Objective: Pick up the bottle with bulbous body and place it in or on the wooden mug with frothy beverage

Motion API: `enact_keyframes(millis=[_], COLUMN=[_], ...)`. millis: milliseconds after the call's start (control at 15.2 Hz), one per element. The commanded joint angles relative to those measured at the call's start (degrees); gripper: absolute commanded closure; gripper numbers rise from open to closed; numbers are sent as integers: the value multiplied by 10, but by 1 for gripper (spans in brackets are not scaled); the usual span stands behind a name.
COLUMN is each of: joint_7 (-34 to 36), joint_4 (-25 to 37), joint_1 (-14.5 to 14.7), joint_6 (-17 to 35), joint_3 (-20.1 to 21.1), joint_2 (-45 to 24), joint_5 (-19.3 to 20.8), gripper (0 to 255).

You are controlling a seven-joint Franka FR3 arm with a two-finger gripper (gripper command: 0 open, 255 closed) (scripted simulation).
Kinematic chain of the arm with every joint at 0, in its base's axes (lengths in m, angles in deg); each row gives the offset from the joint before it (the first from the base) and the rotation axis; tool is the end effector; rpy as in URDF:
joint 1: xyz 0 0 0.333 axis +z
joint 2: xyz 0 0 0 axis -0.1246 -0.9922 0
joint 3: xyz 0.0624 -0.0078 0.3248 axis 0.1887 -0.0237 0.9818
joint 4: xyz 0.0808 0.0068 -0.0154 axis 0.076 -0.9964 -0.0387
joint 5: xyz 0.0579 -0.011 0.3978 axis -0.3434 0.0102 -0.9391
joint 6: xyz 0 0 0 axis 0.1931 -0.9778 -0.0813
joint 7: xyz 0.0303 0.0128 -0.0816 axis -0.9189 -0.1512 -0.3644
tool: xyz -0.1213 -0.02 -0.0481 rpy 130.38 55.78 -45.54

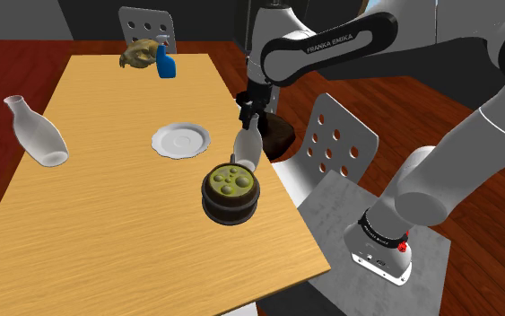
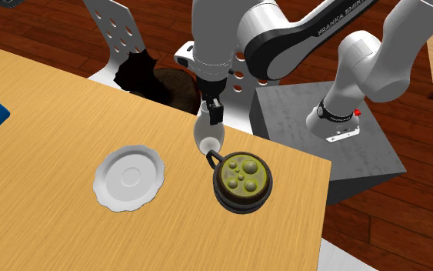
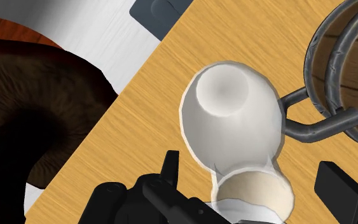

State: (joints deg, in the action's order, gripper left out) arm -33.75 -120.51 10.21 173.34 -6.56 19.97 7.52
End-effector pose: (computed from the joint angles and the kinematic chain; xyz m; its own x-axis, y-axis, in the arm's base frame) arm 0.5011 0.0728 0.4159 0.9837 0.1687 0.0618 0.1678 -0.9856 0.0200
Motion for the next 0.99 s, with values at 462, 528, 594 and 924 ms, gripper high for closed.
enact_keyframes(millis=[462, 528, 594, 924], joint_7=[0, 0, 0, -1], joint_4=[0, 0, 0, 20], joint_1=[0, 0, 0, 0], joint_6=[0, 0, 0, -31], joint_3=[0, 0, 0, -1], joint_2=[0, 0, 0, 11], joint_5=[0, 0, 0, -1], gripper=[255, 255, 255, 255])
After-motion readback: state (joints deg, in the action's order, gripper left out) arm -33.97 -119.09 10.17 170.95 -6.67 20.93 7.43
